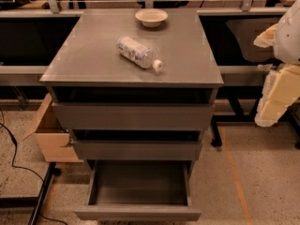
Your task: Place blue plastic bottle into bottom drawer
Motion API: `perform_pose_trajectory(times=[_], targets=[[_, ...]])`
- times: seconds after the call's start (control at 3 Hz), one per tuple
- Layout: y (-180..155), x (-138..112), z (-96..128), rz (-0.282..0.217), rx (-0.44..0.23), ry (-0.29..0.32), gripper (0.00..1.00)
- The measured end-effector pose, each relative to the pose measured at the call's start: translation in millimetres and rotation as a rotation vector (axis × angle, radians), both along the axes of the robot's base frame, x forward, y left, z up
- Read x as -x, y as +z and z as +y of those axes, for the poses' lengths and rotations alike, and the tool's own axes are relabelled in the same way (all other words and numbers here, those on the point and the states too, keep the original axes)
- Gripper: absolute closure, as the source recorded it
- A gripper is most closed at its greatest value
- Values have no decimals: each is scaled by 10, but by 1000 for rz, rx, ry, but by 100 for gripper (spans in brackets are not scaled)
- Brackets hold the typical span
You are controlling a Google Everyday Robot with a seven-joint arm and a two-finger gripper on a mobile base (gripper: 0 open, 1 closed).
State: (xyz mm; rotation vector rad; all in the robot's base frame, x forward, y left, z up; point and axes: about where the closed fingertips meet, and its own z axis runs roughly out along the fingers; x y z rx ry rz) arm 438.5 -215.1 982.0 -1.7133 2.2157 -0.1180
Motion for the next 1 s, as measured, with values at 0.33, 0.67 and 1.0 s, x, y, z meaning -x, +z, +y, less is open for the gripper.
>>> perform_pose_trajectory(times=[0.33, 0.67, 1.0], targets=[[10, -47, 37, -9, -7, 1, 0], [-30, -377, 270, -20, -67, 0, 0], [-112, -921, 780, -27, -183, -7, 0]])
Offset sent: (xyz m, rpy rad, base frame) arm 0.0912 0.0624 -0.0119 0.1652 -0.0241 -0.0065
